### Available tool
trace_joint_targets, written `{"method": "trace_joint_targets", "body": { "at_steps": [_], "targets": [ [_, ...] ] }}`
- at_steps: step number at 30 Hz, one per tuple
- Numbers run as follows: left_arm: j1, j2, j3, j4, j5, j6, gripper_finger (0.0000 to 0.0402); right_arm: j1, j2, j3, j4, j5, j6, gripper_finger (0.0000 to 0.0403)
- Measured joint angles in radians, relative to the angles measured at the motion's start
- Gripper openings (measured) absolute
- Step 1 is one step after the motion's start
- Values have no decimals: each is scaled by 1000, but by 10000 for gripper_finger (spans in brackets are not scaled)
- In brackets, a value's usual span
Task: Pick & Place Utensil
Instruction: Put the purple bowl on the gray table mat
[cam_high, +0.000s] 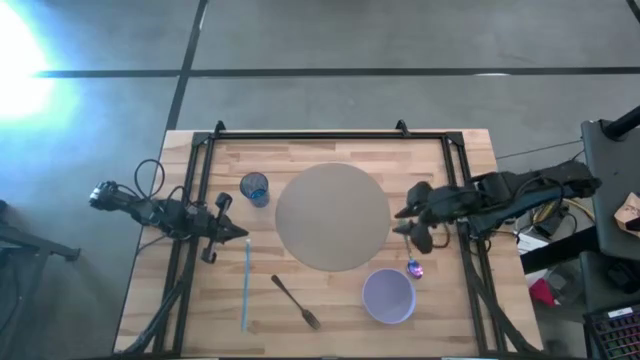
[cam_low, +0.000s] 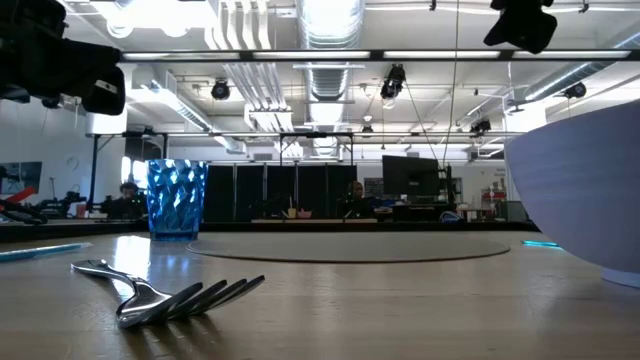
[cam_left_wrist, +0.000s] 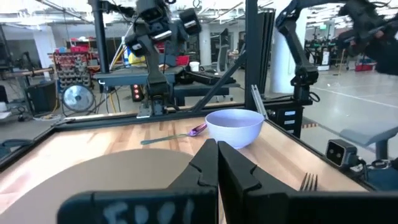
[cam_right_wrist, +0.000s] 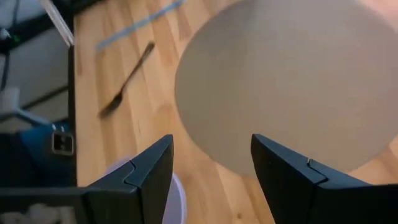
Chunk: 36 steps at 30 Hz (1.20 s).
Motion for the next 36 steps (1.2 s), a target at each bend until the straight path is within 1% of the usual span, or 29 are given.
{"method": "trace_joint_targets", "body": {
  "at_steps": [8, 18, 23, 27, 36],
  "targets": [
    [0, 0, 0, 6, -46, 3, 0, 79, 163, 86, -104, -8, -21, 210],
    [0, 0, 0, 6, -46, 4, 0, 162, 334, 154, -124, -8, -121, 210],
    [0, 0, 0, 6, -46, 3, 0, 171, 404, 154, -128, -15, -130, 210],
    [0, 0, 0, 6, -45, 2, 0, 170, 458, 153, -127, -58, -135, 210],
    [0, 0, 0, 6, -44, 14, 0, 170, 554, 153, -123, -72, -143, 210]
  ]
}}
